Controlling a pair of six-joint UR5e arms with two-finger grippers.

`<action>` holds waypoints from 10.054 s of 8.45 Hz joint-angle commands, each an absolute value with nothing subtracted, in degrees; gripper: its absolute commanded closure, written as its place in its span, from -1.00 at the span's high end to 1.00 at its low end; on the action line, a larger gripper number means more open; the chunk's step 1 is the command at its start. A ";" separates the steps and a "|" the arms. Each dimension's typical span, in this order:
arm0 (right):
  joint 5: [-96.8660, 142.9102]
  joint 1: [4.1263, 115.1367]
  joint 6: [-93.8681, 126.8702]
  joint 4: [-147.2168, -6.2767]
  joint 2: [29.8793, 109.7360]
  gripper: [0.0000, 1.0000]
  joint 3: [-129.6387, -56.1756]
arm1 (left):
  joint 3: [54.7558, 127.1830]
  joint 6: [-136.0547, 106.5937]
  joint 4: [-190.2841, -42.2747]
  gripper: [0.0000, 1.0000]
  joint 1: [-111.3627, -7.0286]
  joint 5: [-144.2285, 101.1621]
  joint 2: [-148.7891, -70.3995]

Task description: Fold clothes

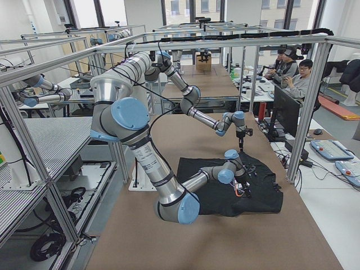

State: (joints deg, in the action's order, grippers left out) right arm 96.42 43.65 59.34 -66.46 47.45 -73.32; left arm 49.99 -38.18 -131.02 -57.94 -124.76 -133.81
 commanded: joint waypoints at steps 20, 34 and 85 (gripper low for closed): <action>96.50 43.59 59.32 -65.74 53.09 0.89 -79.63 | 62.40 -60.38 -121.82 0.99 -47.46 -115.85 -141.59; 71.37 -1.13 117.06 -77.43 92.20 0.39 -122.26 | 103.80 -81.20 -121.11 1.00 -39.90 -104.59 -110.48; 109.51 54.75 73.75 -86.22 59.34 -1.00 -98.63 | 98.35 -88.33 -110.92 -1.00 -55.90 -116.72 -118.04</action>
State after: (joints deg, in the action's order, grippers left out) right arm 109.35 52.75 76.10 -86.22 61.46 -101.75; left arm 99.44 -88.73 -110.91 -54.34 -115.66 -117.49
